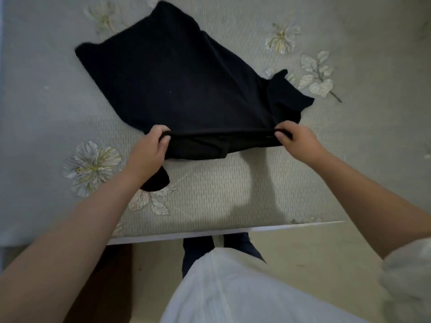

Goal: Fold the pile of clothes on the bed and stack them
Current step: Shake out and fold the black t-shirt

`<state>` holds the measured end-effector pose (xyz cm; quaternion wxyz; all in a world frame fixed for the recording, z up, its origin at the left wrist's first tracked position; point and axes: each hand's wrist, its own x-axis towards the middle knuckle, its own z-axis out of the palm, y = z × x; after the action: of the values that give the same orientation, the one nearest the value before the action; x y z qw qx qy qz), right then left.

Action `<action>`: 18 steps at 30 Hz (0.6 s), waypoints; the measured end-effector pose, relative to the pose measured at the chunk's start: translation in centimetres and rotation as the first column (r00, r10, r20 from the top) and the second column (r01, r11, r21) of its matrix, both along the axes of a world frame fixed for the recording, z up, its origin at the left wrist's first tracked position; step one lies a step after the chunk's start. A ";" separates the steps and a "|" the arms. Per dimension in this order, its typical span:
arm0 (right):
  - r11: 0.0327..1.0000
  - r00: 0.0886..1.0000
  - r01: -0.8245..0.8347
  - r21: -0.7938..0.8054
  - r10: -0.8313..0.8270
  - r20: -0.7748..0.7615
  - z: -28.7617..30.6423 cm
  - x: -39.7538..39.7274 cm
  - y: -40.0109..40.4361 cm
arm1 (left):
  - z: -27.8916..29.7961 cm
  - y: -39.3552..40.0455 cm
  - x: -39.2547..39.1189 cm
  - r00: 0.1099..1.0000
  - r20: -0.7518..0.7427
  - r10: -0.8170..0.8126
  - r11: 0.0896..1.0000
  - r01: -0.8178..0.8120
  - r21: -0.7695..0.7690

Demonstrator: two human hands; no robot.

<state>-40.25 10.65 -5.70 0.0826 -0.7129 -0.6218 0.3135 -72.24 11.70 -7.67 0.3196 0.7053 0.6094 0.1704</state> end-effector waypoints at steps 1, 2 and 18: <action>1.000 1.000 -0.011 0.023 0.011 -0.019 1.3 0.4 0.3 | 1.7 0.2 0.5 0.993 -0.054 -0.103 0.994 0.104 0.017; 0.999 0.999 -0.028 0.040 0.030 -0.036 2.6 0.9 0.4 | 3.4 0.2 1.1 0.961 -0.167 -0.218 0.974 0.224 0.016; 0.930 0.979 -0.203 0.307 0.202 0.037 26.0 8.7 -4.0 | 30.9 -2.3 7.4 0.905 -0.172 0.390 0.805 -0.245 0.540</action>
<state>-31.58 6.64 20.31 0.1591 -0.6240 -0.7335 0.2173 -64.84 9.44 23.20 0.0022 0.6675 0.6914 0.2764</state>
